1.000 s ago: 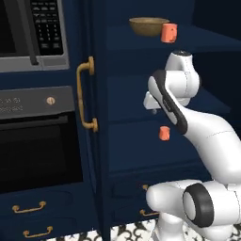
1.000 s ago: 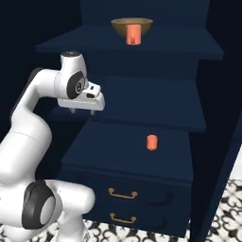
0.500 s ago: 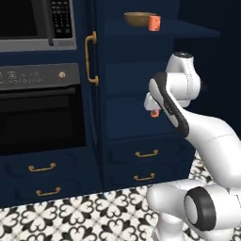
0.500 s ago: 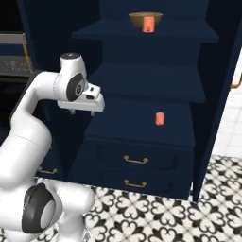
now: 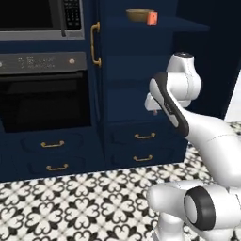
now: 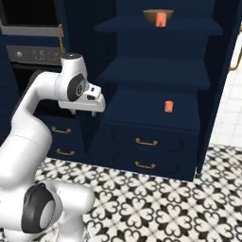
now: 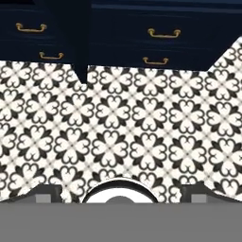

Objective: Gather all objects into one cabinet and sort the glasses and bowls to opposite sides.

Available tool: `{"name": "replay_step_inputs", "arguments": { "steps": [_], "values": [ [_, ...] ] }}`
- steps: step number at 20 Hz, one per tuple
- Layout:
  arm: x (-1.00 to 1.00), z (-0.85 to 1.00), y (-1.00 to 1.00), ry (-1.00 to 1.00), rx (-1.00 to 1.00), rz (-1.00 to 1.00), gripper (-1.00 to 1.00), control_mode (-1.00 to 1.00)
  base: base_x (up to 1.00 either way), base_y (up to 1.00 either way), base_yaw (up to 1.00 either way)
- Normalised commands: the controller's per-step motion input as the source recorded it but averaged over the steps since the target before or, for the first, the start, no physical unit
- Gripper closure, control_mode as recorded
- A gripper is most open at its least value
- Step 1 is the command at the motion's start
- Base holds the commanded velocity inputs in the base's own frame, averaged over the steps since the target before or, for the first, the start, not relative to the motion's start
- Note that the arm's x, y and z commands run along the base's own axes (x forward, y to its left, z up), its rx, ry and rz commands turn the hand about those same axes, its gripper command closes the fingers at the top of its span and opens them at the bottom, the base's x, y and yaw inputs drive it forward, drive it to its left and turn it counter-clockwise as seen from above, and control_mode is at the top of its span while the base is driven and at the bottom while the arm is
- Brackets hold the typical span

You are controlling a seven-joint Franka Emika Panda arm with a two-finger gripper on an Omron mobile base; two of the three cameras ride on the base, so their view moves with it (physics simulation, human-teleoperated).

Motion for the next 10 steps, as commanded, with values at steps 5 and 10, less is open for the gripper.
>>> {"name": "replay_step_inputs", "arguments": {
  "steps": [5, 10],
  "values": [
    [0.0, 0.0, 0.0, 0.0, 0.0, 0.0, -1.0, 1.0, -0.83, 0.04, 0.27],
    [0.0, 0.0, 0.0, 0.0, 0.0, 0.0, -1.0, 1.0, -0.42, 0.01, 0.56]
  ]
}}
